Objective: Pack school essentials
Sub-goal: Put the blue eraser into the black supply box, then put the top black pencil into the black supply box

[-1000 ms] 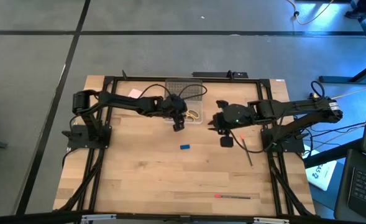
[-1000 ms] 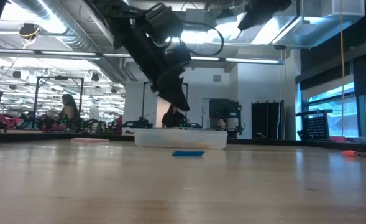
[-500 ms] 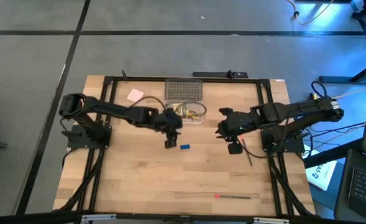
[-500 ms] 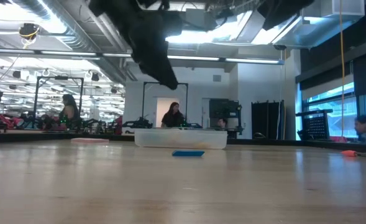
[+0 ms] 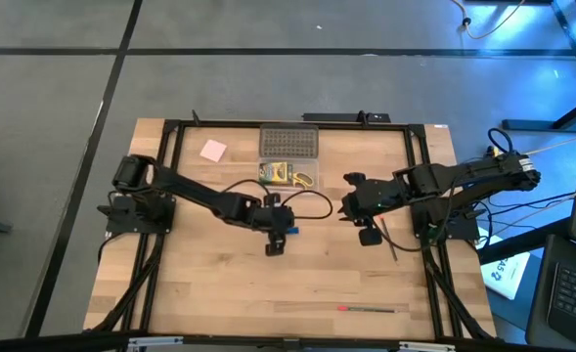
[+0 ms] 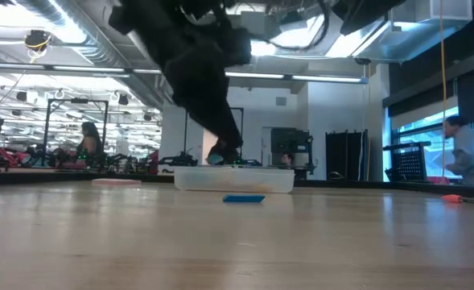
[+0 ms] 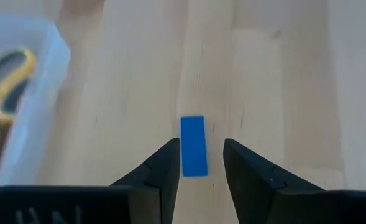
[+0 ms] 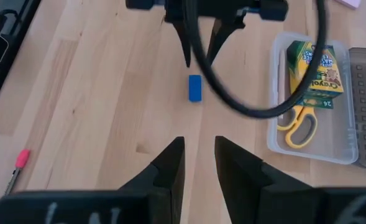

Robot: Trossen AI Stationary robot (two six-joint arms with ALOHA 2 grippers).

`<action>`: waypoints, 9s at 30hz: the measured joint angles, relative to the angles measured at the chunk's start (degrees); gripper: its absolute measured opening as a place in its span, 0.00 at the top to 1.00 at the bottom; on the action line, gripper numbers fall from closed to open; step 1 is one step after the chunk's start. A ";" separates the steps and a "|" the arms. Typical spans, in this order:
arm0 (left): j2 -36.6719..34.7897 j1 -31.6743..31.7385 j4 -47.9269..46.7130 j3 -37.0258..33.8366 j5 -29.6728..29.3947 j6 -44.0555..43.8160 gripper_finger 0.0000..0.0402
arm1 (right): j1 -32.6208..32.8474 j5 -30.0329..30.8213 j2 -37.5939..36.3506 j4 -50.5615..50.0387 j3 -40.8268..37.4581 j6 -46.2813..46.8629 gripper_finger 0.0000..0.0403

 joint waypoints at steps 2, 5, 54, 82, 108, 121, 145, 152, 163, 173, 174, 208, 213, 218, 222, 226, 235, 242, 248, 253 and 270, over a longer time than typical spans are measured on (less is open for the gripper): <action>1.03 0.00 0.21 -0.02 0.01 -1.32 0.71 | 0.00 -0.02 0.00 0.01 0.00 0.00 0.77; 2.36 0.00 0.95 -0.02 -0.05 -1.81 0.71 | 0.00 0.02 0.00 -0.01 0.00 -0.32 0.77; 10.95 0.39 7.62 0.11 -0.89 -3.81 0.53 | 0.00 0.02 0.00 0.50 0.09 -0.16 0.77; 10.90 0.37 7.24 -0.02 -1.98 -3.80 0.79 | 0.00 0.02 0.00 0.47 0.09 -0.24 0.77; -1.54 5.19 0.78 -0.18 -0.99 -1.63 0.80 | -0.02 0.06 -0.02 3.16 0.09 -1.88 0.77; -2.08 17.96 6.17 -0.09 -0.49 13.06 0.80 | -0.63 17.52 -0.02 3.52 0.09 3.92 0.77; 3.73 27.00 18.36 -0.07 6.43 21.81 0.80 | -0.63 25.09 -0.01 4.37 0.02 4.17 0.77; 4.46 27.19 18.86 -0.07 7.08 21.79 0.80 | -0.63 25.05 -0.02 4.36 0.02 4.12 0.77; 6.47 28.27 20.20 -0.07 7.20 21.80 0.80 | -0.63 24.99 -0.02 4.51 0.02 4.10 0.77; 10.32 29.74 21.57 -0.07 11.14 21.74 0.80 | -0.63 24.98 -0.01 4.88 0.02 4.10 0.77; 10.54 29.77 21.58 -0.07 10.87 21.79 0.80 | -0.63 24.98 0.00 4.93 0.02 4.10 0.77; -7.07 22.13 3.68 -0.07 -2.64 5.86 0.58 | -0.63 24.98 -0.02 5.01 0.02 4.08 0.77; -11.37 16.63 -5.91 -0.07 -2.40 0.38 0.58 | -0.63 25.00 0.00 5.21 0.02 4.08 0.77; -15.28 10.21 -12.85 -0.04 -2.46 -6.92 0.58 | -0.63 24.98 -0.01 5.25 0.04 4.08 0.77; -16.72 4.87 -16.61 -0.04 -2.44 -11.46 0.58 | -0.62 24.98 -0.01 5.51 0.04 4.08 0.77; -16.65 0.22 -17.60 -0.04 -3.15 -14.08 0.58 | -0.62 24.99 -0.02 5.69 0.04 4.08 0.77; -17.59 -8.52 -18.41 -0.04 -15.40 -21.54 0.58 | -0.63 23.76 -0.01 7.29 0.11 6.20 0.77; -18.24 -11.99 -18.66 -0.04 -20.12 -22.32 0.58 | -0.87 9.11 -0.02 1.34 0.13 17.06 0.77; -18.24 -11.75 -18.71 -0.04 -21.39 -21.98 0.58 | 0.21 5.12 -0.01 -11.68 0.13 33.62 0.77; -18.24 -11.04 -18.71 -0.04 -21.41 -21.97 0.58 | 1.19 5.08 -0.02 -23.61 0.13 51.67 0.77; -18.24 -11.34 -18.69 -0.04 -21.30 -21.75 0.58 | -6.39 2.88 -0.02 -32.20 -0.08 58.02 0.59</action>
